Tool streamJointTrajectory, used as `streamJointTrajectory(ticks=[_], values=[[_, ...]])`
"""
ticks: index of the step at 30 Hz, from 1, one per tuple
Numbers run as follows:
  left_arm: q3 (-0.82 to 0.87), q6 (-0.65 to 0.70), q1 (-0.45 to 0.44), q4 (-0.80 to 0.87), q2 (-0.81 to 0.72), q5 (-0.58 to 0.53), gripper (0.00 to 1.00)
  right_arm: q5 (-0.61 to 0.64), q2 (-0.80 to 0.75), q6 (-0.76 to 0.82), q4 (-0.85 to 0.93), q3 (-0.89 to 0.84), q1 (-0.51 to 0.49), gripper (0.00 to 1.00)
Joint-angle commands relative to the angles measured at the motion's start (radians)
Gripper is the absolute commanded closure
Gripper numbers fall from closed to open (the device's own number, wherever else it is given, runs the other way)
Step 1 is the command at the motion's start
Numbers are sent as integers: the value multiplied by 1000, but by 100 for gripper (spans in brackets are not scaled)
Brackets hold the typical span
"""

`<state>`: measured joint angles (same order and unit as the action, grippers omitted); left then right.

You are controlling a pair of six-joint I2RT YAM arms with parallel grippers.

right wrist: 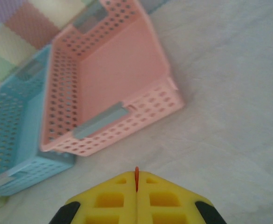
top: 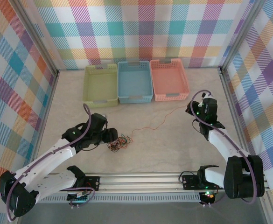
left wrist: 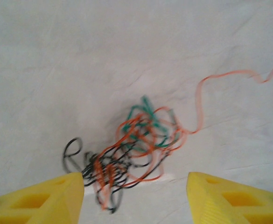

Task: Untangle the cables

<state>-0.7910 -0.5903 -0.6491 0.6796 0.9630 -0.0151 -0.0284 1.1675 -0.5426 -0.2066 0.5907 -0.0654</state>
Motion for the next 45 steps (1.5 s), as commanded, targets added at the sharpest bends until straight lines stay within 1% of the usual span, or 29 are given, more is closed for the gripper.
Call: streamJointTrajectory(ticks=[1, 2, 4, 5, 7, 9, 11, 13, 17, 19, 23, 24, 28, 29, 33, 36, 40, 44, 45], values=[[-113, 86, 7, -68, 62, 71, 40, -157, -31, -26, 6, 52, 4, 100], [-144, 123, 5, -122, 105, 124, 39, -185, -34, -29, 3, 57, 5, 100], [-235, 176, -3, -168, 231, 204, 39, -231, -35, -32, -3, 64, 5, 100], [-307, 210, -18, -160, 315, 223, 38, -257, -37, -33, -1, 69, 5, 100], [-439, 280, -63, -137, 452, 220, 38, -298, -43, -30, -3, 73, 4, 100], [-548, 360, -116, -142, 546, 219, 36, -340, -53, -30, 3, 73, 5, 100], [-635, 434, -148, -177, 627, 270, 34, -381, -66, -32, 21, 77, 5, 100], [-704, 494, -150, -207, 699, 336, 31, -416, -83, -40, 38, 80, 5, 100], [-849, 619, -151, -174, 844, 348, 28, -492, -122, -36, 113, 112, 5, 100], [-894, 668, -150, -160, 889, 357, 28, -520, -147, -28, 153, 126, 4, 100], [-888, 780, -153, -215, 919, 442, 27, -556, -187, -39, 180, 132, 4, 100], [-889, 794, -152, -222, 923, 448, 27, -568, -190, -43, 180, 134, 5, 100], [-925, 820, -152, -210, 957, 393, 28, -619, -195, -47, 205, 150, 4, 100], [-939, 823, -151, -201, 969, 372, 29, -630, -196, -48, 211, 153, 4, 100], [-959, 818, -146, -185, 1004, 349, 37, -648, -224, -51, 235, 168, 4, 100], [-945, 767, -134, -206, 1021, 340, 41, -652, -249, -52, 262, 193, 5, 100], [-903, 703, -108, -241, 1027, 364, 55, -659, -277, -70, 279, 234, 5, 100], [-815, 677, -101, -292, 982, 376, 64, -621, -309, -57, 315, 271, 5, 100], [-795, 673, -99, -300, 972, 377, 65, -613, -315, -53, 323, 281, 4, 100]])
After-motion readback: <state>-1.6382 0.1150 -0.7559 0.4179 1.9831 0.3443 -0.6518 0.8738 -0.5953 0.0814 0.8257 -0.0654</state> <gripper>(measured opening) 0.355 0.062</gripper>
